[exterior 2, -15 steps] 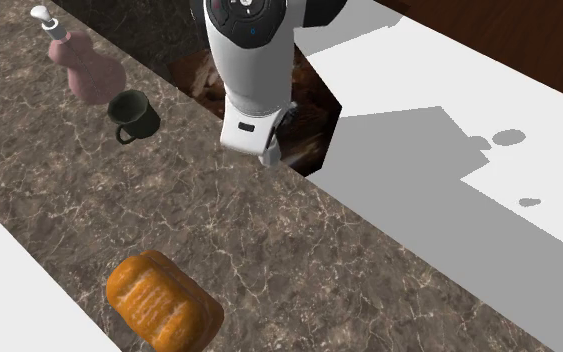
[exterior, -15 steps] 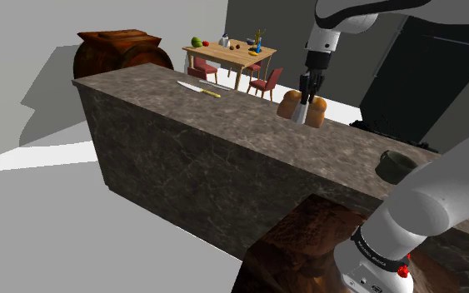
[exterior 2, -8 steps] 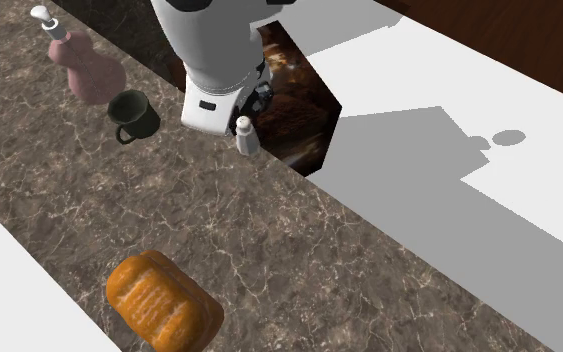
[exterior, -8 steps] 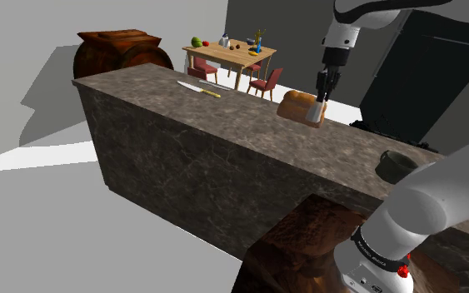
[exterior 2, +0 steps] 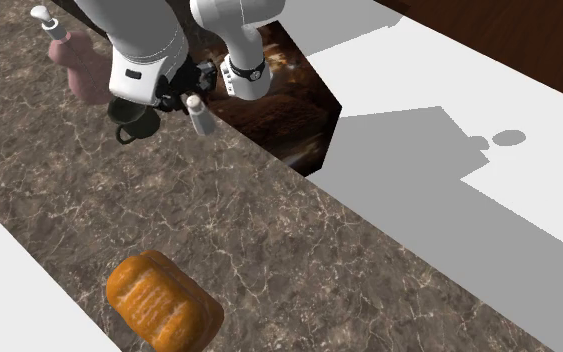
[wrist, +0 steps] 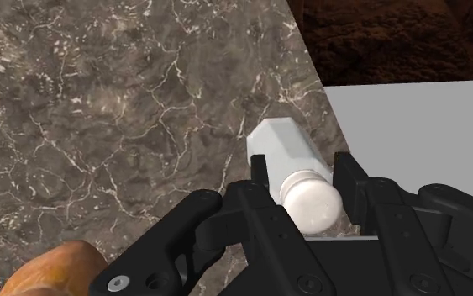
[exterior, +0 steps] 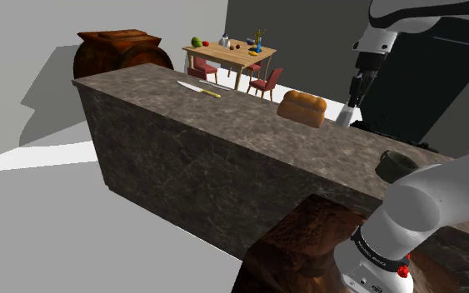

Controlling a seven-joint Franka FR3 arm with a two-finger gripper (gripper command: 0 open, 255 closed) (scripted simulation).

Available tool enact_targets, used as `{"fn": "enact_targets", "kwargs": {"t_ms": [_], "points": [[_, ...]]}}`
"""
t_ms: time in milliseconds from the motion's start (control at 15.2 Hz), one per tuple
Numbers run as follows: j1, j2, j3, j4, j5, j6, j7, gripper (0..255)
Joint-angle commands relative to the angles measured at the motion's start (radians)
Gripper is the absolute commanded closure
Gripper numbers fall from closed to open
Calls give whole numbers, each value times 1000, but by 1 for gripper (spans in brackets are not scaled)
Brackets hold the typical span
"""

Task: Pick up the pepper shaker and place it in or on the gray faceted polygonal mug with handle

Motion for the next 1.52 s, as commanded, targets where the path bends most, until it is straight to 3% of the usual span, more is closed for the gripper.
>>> {"fn": "enact_targets", "kwargs": {"t_ms": [0,858,1254,1452], "points": [[-17,-17,-25,0,-23,-13,-38,255],[-133,-79,-240,52,-196,-70,-336,255],[-161,-41,-366,138,-255,-75,-497,255],[-163,-47,-375,96,-263,-37,-490,255]]}}
